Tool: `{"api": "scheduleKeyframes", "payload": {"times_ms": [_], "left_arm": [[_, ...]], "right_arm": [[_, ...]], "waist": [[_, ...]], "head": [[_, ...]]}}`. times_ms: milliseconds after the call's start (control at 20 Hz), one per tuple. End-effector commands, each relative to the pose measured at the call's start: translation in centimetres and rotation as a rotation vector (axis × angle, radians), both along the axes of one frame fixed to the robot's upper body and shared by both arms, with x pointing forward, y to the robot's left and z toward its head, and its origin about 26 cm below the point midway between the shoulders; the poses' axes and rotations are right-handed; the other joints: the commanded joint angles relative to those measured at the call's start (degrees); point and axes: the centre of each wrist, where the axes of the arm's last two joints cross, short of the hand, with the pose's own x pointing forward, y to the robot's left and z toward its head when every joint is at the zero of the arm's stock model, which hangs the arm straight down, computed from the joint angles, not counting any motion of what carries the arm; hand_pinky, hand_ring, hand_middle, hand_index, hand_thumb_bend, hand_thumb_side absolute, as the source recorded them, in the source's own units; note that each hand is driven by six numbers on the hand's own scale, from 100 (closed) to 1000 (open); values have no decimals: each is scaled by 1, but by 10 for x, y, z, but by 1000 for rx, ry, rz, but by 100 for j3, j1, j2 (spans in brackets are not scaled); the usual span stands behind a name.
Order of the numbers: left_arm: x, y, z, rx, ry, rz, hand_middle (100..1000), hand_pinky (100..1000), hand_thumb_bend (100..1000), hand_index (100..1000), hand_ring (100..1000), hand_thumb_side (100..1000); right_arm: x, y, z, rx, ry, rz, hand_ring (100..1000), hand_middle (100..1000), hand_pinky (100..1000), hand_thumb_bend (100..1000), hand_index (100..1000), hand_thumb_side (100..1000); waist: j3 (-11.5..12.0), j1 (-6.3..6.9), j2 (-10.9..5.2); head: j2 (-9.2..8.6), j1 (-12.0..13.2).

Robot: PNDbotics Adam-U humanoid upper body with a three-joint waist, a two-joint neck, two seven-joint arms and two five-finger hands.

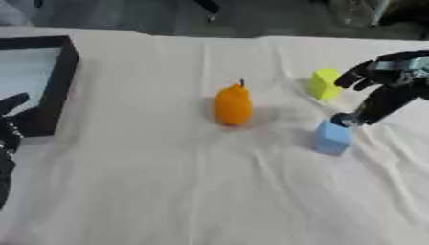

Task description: Pick up the objects with one hand, pass them to the other hand, and then place them into the box on the other side of the table.

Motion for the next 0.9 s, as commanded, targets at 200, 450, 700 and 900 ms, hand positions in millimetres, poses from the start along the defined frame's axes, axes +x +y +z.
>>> {"api": "scheduleKeyframes", "payload": {"times_ms": [200, 450, 700, 900], "left_arm": [[-1, 2, 9, 10, -34, -3, 839, 1000, 147, 788, 828, 851], [-1, 1, 9, 10, -35, -3, 839, 1000, 146, 788, 828, 852], [-1, 1, 9, 9, -36, -4, 838, 1000, 147, 788, 827, 852], [-1, 1, 9, 10, -35, -3, 838, 1000, 148, 788, 827, 855]], "right_arm": [[-1, -3, 5, 52, 240, -101, 989, 917, 937, 381, 897, 175], [-1, -3, 2, 65, 243, -102, 989, 916, 936, 371, 896, 197], [-1, -4, -2, 74, 253, -106, 989, 917, 938, 376, 897, 193], [-3, -7, -3, 79, 248, -118, 990, 916, 937, 371, 897, 209]], "waist": [[8, 10, -9], [12, 17, 1], [16, 21, 10], [14, 16, 19]], "head": [[-38, -40], [-45, -57], [-58, -83], [-60, -58]]}}
